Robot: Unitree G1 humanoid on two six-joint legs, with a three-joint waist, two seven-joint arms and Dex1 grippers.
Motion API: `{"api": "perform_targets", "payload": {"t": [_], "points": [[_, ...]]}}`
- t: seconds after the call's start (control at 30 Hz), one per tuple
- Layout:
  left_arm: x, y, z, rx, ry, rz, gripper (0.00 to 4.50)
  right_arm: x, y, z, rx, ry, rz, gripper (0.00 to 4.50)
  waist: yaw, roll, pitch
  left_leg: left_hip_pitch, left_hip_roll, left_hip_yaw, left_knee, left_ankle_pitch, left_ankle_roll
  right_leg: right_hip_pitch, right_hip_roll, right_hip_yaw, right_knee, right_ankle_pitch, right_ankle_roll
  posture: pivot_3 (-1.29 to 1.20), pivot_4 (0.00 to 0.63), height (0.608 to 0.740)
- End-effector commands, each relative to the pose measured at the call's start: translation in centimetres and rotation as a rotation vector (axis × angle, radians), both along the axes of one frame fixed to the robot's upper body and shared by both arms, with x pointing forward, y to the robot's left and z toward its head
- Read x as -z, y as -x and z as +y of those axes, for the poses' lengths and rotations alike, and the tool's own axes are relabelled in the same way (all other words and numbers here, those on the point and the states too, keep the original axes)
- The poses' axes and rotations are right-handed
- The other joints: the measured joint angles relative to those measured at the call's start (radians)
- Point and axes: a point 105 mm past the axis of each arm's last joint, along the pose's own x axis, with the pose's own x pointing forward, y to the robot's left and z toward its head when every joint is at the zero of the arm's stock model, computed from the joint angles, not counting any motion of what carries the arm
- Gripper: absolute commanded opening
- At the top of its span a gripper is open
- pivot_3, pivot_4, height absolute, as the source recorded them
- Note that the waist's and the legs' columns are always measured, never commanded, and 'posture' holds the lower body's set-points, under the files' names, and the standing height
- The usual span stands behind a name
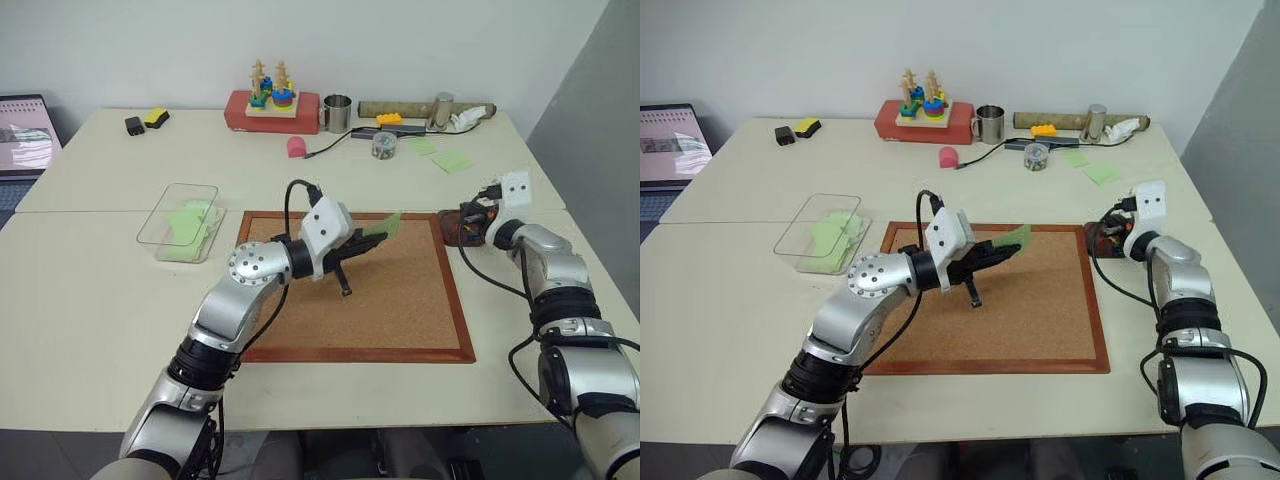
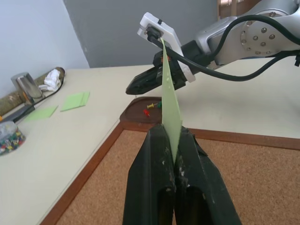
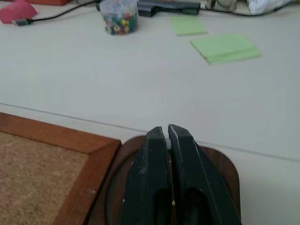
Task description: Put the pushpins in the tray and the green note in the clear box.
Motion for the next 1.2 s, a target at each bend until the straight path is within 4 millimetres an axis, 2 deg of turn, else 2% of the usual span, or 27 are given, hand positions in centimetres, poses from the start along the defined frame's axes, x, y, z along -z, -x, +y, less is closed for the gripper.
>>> {"api": "perform_targets", "payload": {"t": [0.03, 0.1, 0.3, 0.63, 0.67, 0.73, 0.8, 0.9, 0.97, 1.07, 1.2], "points": [[-0.6, 1.1, -0.2, 0.033, -0.014, -0.063, 0.01, -1.2, -0.5, -0.1, -0.001, -0.023, -0.026, 0.23, -0.001, 0.0, 0.0, 0.0, 0.0, 0.0, 0.0, 0.0, 0.0, 0.0, 0.0, 0.0, 0.0, 0.0, 0.0, 0.0, 0.15, 0.74], [-0.4, 1.3, -0.1, 0.037, -0.018, -0.06, 0.0, -1.0, -0.5, -0.1, -0.002, -0.04, -0.014, 0.57, -0.002, 0.0, 0.0, 0.0, 0.0, 0.0, 0.0, 0.0, 0.0, 0.0, 0.0, 0.0, 0.0, 0.0, 0.0, 0.0, 0.15, 0.74], [-0.7, 1.1, 0.1, 0.026, -0.011, -0.059, 0.0, -0.8, -0.4, -0.3, -0.003, -0.052, -0.008, 2.0, -0.004, 0.0, 0.0, 0.0, 0.0, -0.001, 0.0, 0.0, 0.0, 0.0, 0.0, 0.0, 0.001, 0.0, 0.0, 0.0, 0.15, 0.74], [-0.8, 0.9, 0.4, 0.023, -0.001, -0.049, 0.0, -1.9, 0.0, -0.7, -0.025, -0.064, -0.043, 4.3, -0.004, 0.0, 0.0, 0.0, 0.0, -0.001, 0.0, 0.0, 0.0, 0.0, 0.0, 0.0, 0.001, 0.0, 0.0, 0.0, 0.15, 0.74], [-0.8, 0.7, 0.5, 0.015, 0.0, -0.049, 0.0, -2.2, 0.0, -0.6, -0.033, -0.072, -0.056, 4.44, -0.004, 0.0, 0.0, 0.0, 0.0, -0.001, 0.0, 0.0, 0.0, 0.0, 0.0, 0.0, 0.001, 0.0, 0.0, 0.0, 0.15, 0.74], [-0.8, 0.4, 0.6, 0.006, -0.001, -0.051, 0.0, -2.7, 0.1, -0.5, -0.043, -0.082, -0.071, 4.44, -0.004, 0.0, 0.0, 0.0, 0.0, -0.001, 0.0, 0.0, 0.0, 0.0, 0.0, 0.0, 0.001, 0.0, 0.0, 0.0, 0.15, 0.74], [-1.0, -0.1, 1.1, -0.029, 0.029, -0.026, 0.0, -3.8, 0.5, 0.5, -0.121, -0.077, -0.118, 4.44, -0.004, 0.0, 0.0, 0.0, 0.0, -0.001, 0.0, 0.0, 0.0, 0.0, 0.0, -0.001, 0.001, 0.0, 0.0, 0.0, 0.15, 0.74], [-2.2, -1.3, 2.5, -0.124, 0.135, 0.036, 0.0, -5.8, 1.9, 2.9, -0.295, -0.061, -0.186, 4.44, -0.003, 0.0, 0.0, 0.0, 0.0, -0.001, 0.0, 0.0, 0.0, 0.0, 0.0, -0.001, 0.001, 0.0, 0.0, 0.0, 0.15, 0.74], [-2.9, -2.6, 4.5, -0.236, 0.199, 0.058, 0.0, -6.6, 3.8, 5.1, -0.448, -0.017, -0.221, 4.44, -0.004, 0.0, 0.0, 0.0, 0.0, -0.002, 0.0, 0.0, 0.0, 0.0, 0.0, -0.002, 0.001, 0.0, 0.0, 0.0, 0.15, 0.74], [-3.3, -4.6, 7.9, -0.437, 0.26, 0.072, 0.0, -6.8, 6.7, 8.1, -0.629, 0.042, -0.24, 4.44, -0.005, 0.0, 0.0, 0.0, 0.001, -0.004, 0.0, 0.0, 0.0, 0.0, 0.001, -0.003, 0.001, 0.0, 0.001, 0.0, 0.15, 0.74], [-2.7, -7.3, 15.2, -0.859, 0.219, -0.007, 0.0, -8.2, 10.1, 12.1, -0.786, 0.004, -0.299, 4.44, -0.006, 0.0, 0.0, 0.0, 0.001, -0.005, 0.001, 0.0, 0.0, 0.0, 0.0, -0.004, 0.002, 0.0, 0.001, 0.0, 0.15, 0.74]]}}
